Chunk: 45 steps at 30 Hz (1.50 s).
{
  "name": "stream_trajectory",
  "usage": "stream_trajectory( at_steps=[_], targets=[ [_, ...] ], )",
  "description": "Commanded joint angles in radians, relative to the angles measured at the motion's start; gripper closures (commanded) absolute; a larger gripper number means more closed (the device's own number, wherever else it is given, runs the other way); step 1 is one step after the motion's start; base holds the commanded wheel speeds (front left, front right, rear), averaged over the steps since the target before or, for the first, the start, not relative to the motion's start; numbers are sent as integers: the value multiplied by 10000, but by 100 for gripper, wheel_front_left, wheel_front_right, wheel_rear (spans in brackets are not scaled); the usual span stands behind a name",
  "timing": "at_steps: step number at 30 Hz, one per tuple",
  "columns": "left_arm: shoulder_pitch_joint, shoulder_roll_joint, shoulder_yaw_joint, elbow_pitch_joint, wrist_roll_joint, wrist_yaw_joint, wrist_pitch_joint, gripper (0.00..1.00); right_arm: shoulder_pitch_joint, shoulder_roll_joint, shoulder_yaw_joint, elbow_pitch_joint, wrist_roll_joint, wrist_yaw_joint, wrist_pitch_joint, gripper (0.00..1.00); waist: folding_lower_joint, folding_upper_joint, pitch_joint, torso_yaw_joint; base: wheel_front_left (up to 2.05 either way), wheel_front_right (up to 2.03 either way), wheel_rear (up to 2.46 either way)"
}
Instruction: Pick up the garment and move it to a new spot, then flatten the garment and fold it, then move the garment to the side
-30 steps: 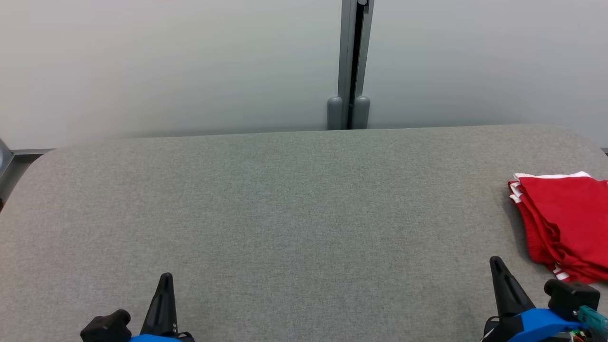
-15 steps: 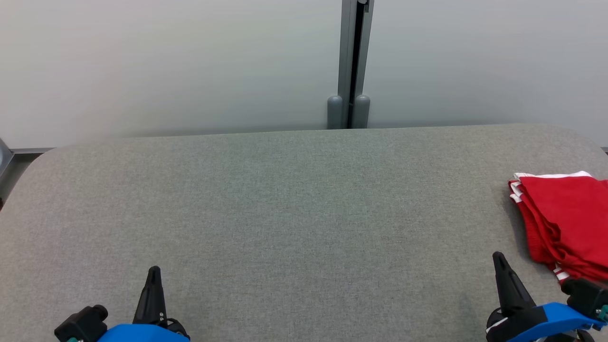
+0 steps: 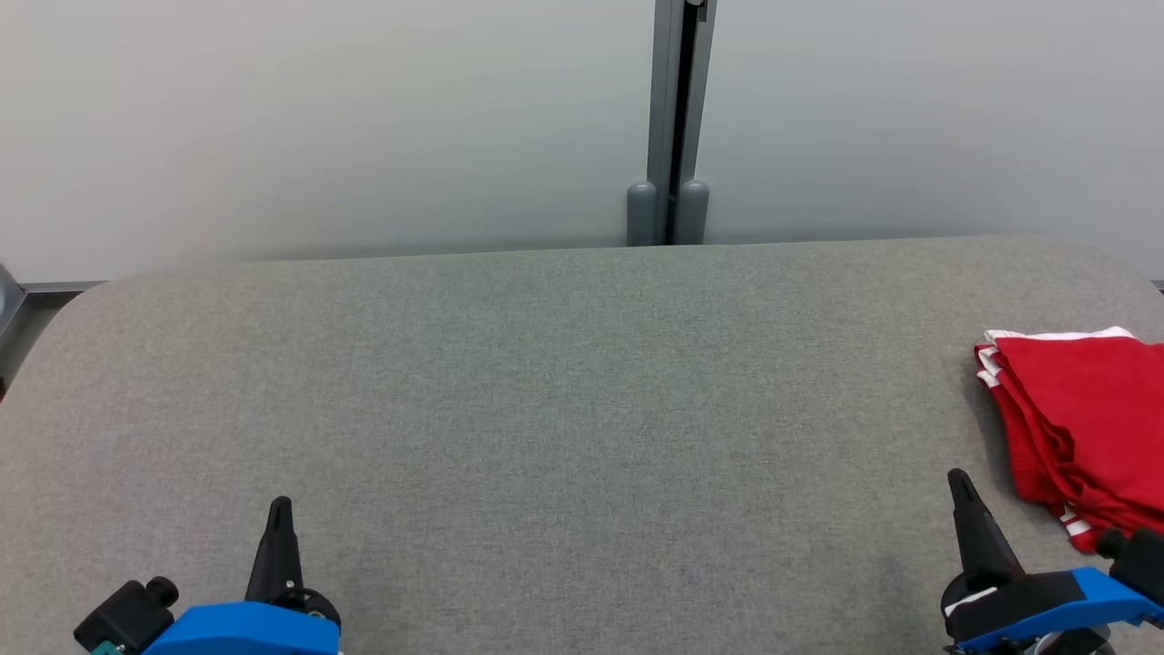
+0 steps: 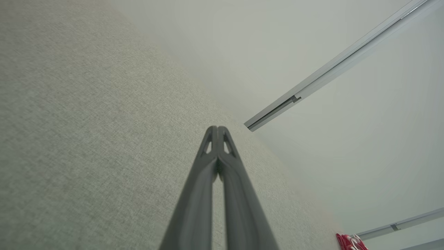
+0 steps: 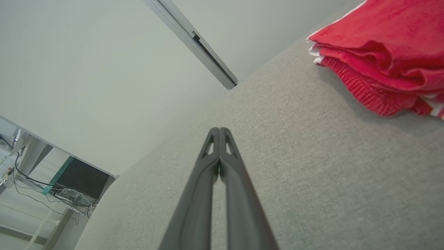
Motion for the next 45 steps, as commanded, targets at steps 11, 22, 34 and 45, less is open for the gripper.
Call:
stream_trajectory(
  at_steps=[11, 22, 34, 45],
  targets=[
    [-475, 4, 242, -289, -1540, -36, 421, 100, -393, -16, -62, -56, 1778, 2, 238, 100, 0, -1, 20, 2, 0, 0, 0],
    [-590, -13, 383, -378, -2696, -45, 742, 100, -521, -13, -89, -18, 3096, 3, 417, 100, -1, -1, 38, 3, 0, 0, 0],
    [-724, -30, 542, -469, -3735, -53, 1047, 100, -616, -9, -114, 19, 4285, 3, 579, 100, -1, -1, 56, 4, 0, 0, 0],
    [-812, -44, 657, -546, -4685, -60, 1313, 100, -704, -6, -137, 56, 5374, 4, 723, 100, -1, -1, 74, 6, 0, 0, 0]
  ],
)
